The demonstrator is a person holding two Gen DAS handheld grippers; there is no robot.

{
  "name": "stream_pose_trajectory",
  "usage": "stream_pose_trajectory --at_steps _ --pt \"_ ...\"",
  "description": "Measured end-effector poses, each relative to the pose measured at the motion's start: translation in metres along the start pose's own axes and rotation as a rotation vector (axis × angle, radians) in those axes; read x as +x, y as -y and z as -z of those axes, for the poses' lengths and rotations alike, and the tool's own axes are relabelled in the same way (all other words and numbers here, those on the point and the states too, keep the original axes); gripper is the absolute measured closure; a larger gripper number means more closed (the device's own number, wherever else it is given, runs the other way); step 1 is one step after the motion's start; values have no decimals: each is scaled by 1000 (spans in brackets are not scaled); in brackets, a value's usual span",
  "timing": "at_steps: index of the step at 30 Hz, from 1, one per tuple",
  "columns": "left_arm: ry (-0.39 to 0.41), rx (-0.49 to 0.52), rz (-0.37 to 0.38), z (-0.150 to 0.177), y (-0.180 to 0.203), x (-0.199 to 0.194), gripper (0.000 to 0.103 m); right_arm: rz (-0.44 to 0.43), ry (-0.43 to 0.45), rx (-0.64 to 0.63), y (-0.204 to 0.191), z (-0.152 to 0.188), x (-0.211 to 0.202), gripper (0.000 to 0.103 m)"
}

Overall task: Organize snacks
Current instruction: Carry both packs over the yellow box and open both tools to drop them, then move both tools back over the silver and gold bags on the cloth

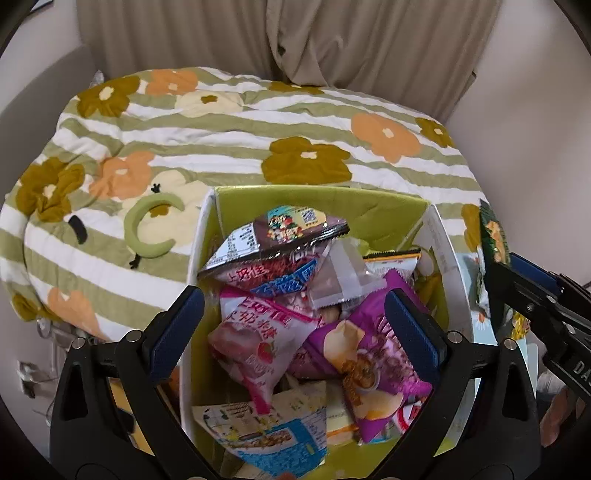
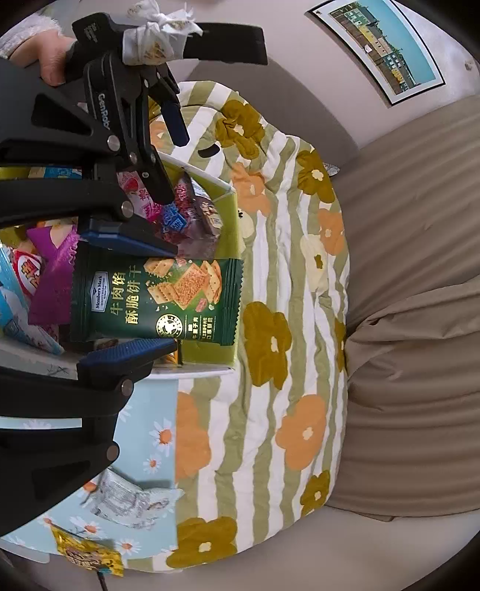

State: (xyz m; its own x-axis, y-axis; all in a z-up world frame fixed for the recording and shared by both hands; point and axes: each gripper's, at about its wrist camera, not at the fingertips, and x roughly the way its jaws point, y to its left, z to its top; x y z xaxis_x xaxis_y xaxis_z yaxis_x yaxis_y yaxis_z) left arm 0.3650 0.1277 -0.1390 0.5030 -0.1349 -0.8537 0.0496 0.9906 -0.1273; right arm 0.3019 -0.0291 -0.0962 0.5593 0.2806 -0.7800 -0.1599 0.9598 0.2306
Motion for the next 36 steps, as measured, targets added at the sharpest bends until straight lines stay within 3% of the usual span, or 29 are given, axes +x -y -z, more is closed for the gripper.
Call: stream_pose_trajectory --at_steps 19,21,23,24,36 --pt "4 -38 -18 30 -36 -25 5 -1 -113 -21 -40 -20 54 63" --pt "0 -48 -18 32 -40 -24 5 -4 -120 -19 -41 -16 59 50" --pt "-7 -54 -17 36 -42 -24 5 -13 -117 -15 -41 -12 59 10" --pt "-12 -55 -16 38 -42 -23 5 -18 -111 -14 -41 -10 58 5" --pt "-13 -53 -3 53 -30 -33 5 32 -59 -83 -40 9 31 2"
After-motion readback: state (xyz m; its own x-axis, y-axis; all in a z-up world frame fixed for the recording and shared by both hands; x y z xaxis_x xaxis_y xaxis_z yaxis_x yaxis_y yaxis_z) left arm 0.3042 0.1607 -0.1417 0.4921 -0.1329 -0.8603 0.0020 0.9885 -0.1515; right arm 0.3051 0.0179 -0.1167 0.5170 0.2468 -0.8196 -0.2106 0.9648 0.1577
